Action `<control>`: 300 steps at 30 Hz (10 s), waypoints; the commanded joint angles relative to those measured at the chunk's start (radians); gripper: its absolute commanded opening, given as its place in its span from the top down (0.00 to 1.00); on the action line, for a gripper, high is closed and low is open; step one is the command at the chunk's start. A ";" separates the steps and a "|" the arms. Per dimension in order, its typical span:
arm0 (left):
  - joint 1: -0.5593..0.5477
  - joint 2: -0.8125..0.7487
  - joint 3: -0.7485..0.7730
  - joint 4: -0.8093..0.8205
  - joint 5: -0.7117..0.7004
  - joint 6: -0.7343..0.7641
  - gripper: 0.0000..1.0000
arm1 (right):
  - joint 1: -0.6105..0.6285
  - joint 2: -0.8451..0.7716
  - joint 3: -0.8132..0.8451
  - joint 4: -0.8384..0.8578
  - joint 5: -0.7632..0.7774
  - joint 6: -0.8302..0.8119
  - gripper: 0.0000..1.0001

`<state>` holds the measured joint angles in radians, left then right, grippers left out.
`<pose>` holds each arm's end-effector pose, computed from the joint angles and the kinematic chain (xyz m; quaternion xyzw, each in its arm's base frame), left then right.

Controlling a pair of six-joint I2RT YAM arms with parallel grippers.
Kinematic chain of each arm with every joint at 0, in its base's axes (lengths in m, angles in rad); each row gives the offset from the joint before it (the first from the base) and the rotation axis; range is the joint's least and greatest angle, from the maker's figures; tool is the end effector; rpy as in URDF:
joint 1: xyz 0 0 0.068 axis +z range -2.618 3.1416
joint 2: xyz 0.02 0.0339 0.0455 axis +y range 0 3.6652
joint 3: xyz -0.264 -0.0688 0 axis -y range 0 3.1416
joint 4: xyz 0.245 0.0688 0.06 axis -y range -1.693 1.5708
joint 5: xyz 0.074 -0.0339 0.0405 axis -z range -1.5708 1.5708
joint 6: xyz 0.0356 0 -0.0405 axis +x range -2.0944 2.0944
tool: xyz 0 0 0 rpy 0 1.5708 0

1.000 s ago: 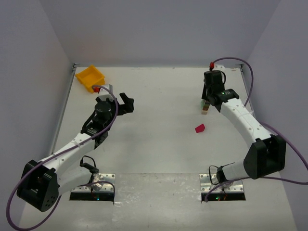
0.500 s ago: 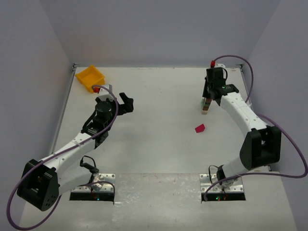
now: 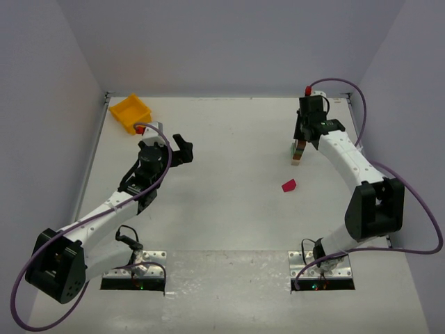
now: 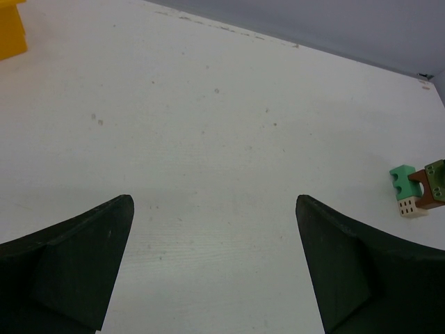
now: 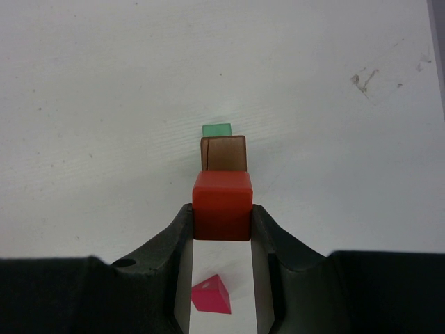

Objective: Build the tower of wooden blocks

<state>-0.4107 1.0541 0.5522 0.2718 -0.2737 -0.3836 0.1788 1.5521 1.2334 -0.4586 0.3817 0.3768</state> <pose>0.2226 -0.0865 0.2531 -0.0742 0.7774 -0.1395 0.6089 0.3397 0.0479 0.2826 0.1624 0.8939 -0.0642 0.4128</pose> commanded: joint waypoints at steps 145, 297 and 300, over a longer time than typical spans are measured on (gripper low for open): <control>0.003 0.004 0.012 0.103 0.254 0.035 0.00 | -0.060 -0.192 -0.789 0.552 -0.394 0.141 0.33; 0.089 0.001 0.147 -0.120 -0.136 -0.064 0.00 | 0.814 0.686 0.198 -0.254 0.644 0.293 0.54; 0.089 0.006 0.149 -0.120 -0.134 -0.064 0.00 | 0.817 0.660 0.180 -0.188 0.550 0.243 0.38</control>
<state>-0.3317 1.0591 0.6876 0.1161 -0.4076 -0.4362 0.9843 2.2556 1.4412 -0.7953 1.1060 0.6395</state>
